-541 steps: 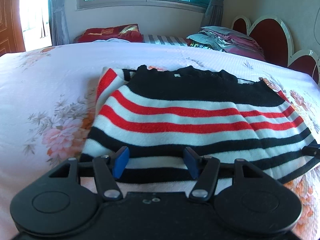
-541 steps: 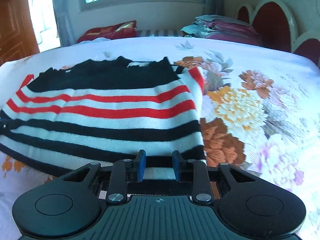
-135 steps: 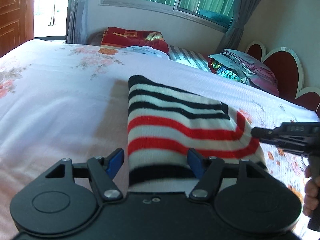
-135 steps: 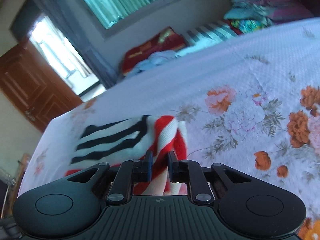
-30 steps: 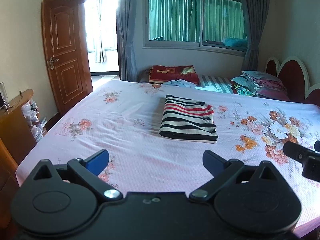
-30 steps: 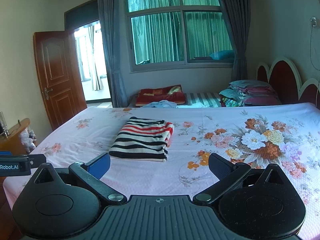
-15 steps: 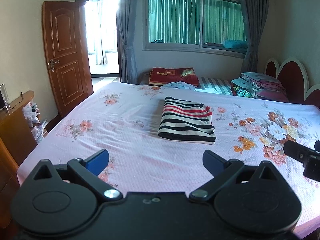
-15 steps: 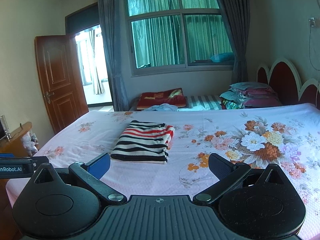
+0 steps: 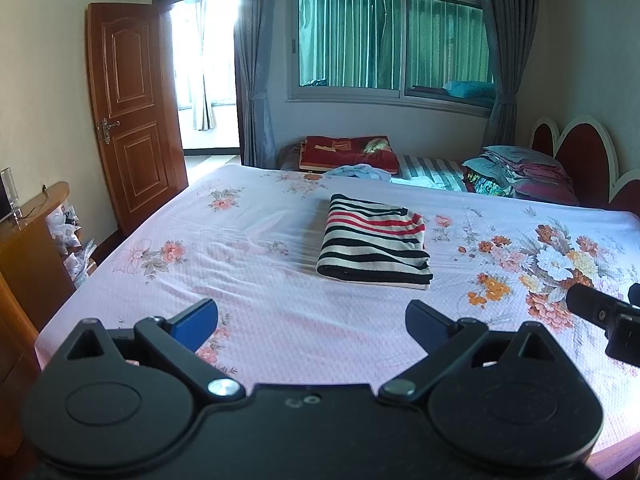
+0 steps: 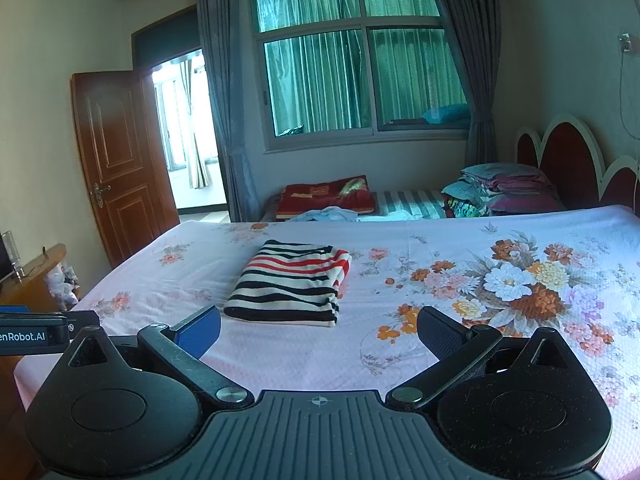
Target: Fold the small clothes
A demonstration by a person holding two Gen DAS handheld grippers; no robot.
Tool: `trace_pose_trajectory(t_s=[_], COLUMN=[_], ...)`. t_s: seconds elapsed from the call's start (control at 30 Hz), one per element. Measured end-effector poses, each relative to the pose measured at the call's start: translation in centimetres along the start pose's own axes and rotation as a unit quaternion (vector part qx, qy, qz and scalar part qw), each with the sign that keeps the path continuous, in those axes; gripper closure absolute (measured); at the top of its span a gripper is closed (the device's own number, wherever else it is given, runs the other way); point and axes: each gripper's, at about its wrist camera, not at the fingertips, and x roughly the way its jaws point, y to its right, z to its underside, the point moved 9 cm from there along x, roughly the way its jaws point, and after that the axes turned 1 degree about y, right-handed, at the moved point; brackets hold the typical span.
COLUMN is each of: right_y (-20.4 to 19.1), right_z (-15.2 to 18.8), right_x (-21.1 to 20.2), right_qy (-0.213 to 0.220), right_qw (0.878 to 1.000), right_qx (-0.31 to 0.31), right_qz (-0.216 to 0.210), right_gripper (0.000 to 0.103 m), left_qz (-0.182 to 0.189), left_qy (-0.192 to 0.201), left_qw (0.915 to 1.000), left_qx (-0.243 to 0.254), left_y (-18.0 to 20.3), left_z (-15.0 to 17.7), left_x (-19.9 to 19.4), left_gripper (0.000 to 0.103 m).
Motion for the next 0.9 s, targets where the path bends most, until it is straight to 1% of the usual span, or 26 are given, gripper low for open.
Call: trace_pose_trajectory(t_s=[0.63, 0.9], right_y=[0.1, 0.1], right_z=[0.1, 0.2], right_x=[0.5, 1.1], right_qy=[-0.002, -0.006], right_qw=[1.000, 1.000], right_qx=[-0.003, -0.001], right_qz=[-0.002, -0.001], right_gripper=[0.000, 0.000], left_qz=[0.001, 0.010], left_qy=[-0.005, -0.012], left_qw=[1.0000, 0.9999], left_qx=[0.000, 0.006], left_y=[0.0, 0.6], left_z=[0.0, 0.1], left_x=[0.4, 1.4], left_gripper=[0.003, 0.003])
